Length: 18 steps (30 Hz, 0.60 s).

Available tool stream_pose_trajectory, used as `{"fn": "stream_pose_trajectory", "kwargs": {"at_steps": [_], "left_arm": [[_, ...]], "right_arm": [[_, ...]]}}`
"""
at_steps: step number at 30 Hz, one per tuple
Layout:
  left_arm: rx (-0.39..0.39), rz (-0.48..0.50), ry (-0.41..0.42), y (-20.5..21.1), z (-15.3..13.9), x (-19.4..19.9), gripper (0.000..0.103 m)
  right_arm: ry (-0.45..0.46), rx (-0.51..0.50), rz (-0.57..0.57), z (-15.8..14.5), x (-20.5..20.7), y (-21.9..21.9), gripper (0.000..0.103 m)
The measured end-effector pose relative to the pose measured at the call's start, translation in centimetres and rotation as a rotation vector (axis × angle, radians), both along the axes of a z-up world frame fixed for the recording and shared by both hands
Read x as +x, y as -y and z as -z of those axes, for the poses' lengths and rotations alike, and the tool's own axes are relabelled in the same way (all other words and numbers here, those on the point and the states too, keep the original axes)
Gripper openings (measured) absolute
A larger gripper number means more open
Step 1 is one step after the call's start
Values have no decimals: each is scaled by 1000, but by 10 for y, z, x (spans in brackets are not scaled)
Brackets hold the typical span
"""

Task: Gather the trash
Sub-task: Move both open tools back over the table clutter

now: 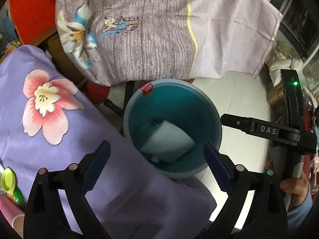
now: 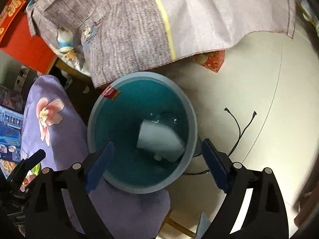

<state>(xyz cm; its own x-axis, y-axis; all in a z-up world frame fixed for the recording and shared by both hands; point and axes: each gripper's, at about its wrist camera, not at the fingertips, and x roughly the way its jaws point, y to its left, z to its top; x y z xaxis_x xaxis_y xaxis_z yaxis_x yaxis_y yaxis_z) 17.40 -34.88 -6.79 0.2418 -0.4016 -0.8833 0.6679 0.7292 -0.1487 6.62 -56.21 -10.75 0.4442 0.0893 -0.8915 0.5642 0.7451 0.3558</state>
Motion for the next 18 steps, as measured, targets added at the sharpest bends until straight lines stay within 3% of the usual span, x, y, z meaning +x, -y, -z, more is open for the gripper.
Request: {"fn": "stream_pose_trajectory", "kwargs": {"at_steps": [9, 18], "left_arm": [[-32, -94, 23, -56, -27, -19, 98], [-6, -232, 79, -149, -50, -50, 99]], "right_arm": [[32, -46, -125, -34, 9, -56, 86], [73, -58, -305, -60, 18, -145, 86]]}}
